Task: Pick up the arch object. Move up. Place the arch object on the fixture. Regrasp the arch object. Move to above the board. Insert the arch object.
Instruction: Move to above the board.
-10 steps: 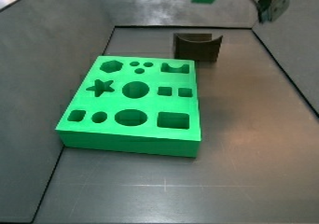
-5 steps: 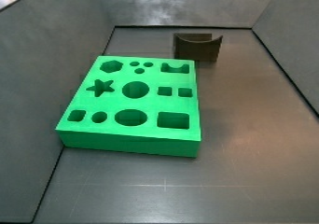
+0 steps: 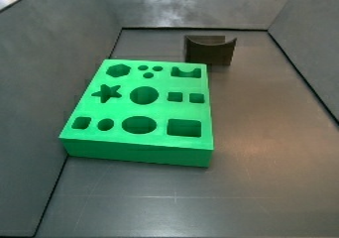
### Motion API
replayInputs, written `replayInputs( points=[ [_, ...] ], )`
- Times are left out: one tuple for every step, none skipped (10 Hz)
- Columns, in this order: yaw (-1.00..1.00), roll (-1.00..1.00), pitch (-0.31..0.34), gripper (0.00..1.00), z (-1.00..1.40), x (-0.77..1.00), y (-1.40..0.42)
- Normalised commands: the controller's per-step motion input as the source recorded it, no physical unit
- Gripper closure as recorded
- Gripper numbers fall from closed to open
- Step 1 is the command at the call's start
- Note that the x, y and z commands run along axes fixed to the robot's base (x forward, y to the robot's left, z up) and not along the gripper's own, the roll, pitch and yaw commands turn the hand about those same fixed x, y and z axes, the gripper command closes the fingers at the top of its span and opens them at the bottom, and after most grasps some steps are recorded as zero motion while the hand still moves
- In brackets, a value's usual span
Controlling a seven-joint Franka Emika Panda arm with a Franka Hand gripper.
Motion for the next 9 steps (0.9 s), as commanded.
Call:
replayInputs(
  points=[
    [-0.06,-1.0,-0.095,1.0,0.39,-0.67,-1.0],
    [-0.06,-1.0,-0.103,1.0,0.39,-0.7,-1.0],
    [-0.07,-1.0,-0.106,1.0,0.39,-0.72,-1.0],
    [-0.07,-1.0,-0.118,1.0,0.41,-0.79,-1.0],
    [-0.08,-1.0,-0.127,1.0,0.4,-0.79,-0.95],
    [-0.07,-1.0,-0.142,1.0,0.23,-0.51,-0.52],
    [-0.08,-1.0,-0.145,1.0,0.12,-0.33,-0.27],
    [-0.07,-1.0,-0.145,1.0,0.06,-0.19,-0.11],
    [-0.07,-0.87,-0.137,1.0,0.05,-0.16,-0.07]
  ],
)
